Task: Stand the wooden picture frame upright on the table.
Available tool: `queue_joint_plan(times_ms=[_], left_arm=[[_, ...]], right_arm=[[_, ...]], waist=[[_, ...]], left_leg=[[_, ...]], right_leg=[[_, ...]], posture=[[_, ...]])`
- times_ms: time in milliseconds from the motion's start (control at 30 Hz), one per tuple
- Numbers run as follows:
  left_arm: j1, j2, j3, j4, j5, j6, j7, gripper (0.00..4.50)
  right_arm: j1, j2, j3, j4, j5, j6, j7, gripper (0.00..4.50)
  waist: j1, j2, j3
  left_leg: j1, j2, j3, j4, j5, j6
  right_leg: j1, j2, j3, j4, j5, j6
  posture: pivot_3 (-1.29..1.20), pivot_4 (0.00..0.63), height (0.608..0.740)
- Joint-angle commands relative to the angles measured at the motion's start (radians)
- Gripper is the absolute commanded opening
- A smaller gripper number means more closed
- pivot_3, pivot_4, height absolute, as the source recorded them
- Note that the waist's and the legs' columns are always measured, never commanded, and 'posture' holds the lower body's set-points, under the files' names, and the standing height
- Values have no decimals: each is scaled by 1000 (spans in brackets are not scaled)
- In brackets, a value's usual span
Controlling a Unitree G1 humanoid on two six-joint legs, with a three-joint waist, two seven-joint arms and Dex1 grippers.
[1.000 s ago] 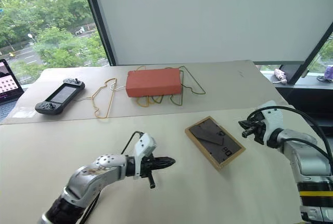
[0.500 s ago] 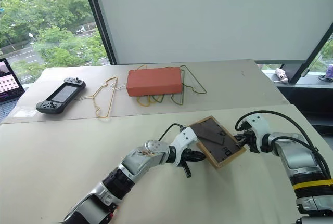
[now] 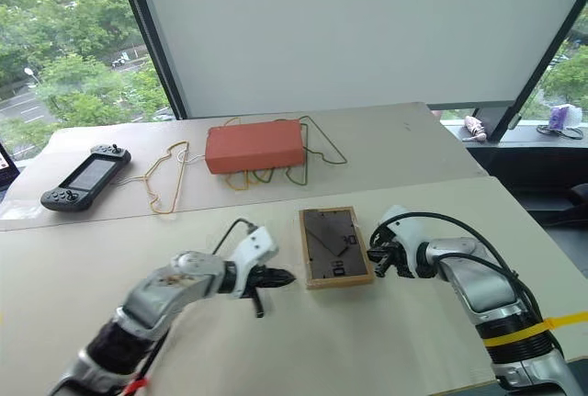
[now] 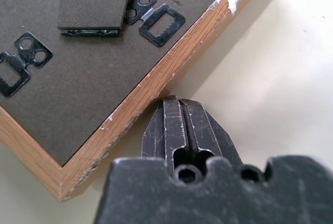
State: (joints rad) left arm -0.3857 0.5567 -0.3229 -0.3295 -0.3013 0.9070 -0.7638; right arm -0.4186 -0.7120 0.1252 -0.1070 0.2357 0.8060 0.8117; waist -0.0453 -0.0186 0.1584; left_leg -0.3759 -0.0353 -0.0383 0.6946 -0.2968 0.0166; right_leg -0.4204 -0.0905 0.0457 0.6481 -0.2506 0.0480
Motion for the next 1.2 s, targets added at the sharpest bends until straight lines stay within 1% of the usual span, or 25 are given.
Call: queue_joint_plan(times_ms=[33,267,367,467,667,800,900,1033,1200], left_arm=[[54,50,15,-43,-11,78,10,39],[33,-31,-18,-18,-9,90,66,39],[41,-29,-13,-35,-15,107,67,39],[62,6,16,-69,-35,136,59,39],[161,118,73,-150,-66,165,53,39],[291,198,138,-218,-95,174,51,39],[309,183,210,-202,-112,164,79,39],[223,127,273,-88,-83,132,164,39],[59,-36,189,105,-10,24,261,39]], right_arm=[[8,43,14,-55,13,36,-31,17],[17,110,74,-187,20,132,-87,17],[20,121,74,-212,23,161,-106,17],[31,124,78,-235,22,180,-118,17],[31,143,82,-250,29,200,-144,17],[27,154,84,-250,32,205,-157,17],[22,165,79,-238,30,204,-170,17],[22,169,74,-238,32,207,-180,17],[22,181,53,-194,6,190,-230,17]], waist=[[1,0,0],[12,0,-1],[25,0,-1],[29,0,-1],[20,1,-1],[14,1,-2],[12,2,-2],[16,2,-2],[33,2,-2]], left_leg=[[1,0,0,0,0,0],[1,-2,0,0,0,0],[0,-3,0,1,0,0],[0,-3,0,0,0,0],[0,-1,0,-1,0,0],[0,-1,0,-1,0,0],[2,-1,0,-2,0,0],[3,-1,0,-2,0,0],[6,-3,-3,-1,3,-2]], right_leg=[[0,0,0,0,0,0],[1,-1,0,0,1,-1],[1,-2,-1,0,1,-1],[1,-2,-1,0,1,-1],[-1,-1,-1,-1,1,-2],[-1,-1,-1,-1,1,-2],[0,-1,-1,-1,1,-2],[1,-1,-2,0,1,-2],[6,0,-4,-1,5,-5]], posture=[[0,150,740],[0,150,740],[0,150,740],[0,150,740],[0,150,740],[0,150,740],[0,150,740],[0,150,740],[0,150,740]])
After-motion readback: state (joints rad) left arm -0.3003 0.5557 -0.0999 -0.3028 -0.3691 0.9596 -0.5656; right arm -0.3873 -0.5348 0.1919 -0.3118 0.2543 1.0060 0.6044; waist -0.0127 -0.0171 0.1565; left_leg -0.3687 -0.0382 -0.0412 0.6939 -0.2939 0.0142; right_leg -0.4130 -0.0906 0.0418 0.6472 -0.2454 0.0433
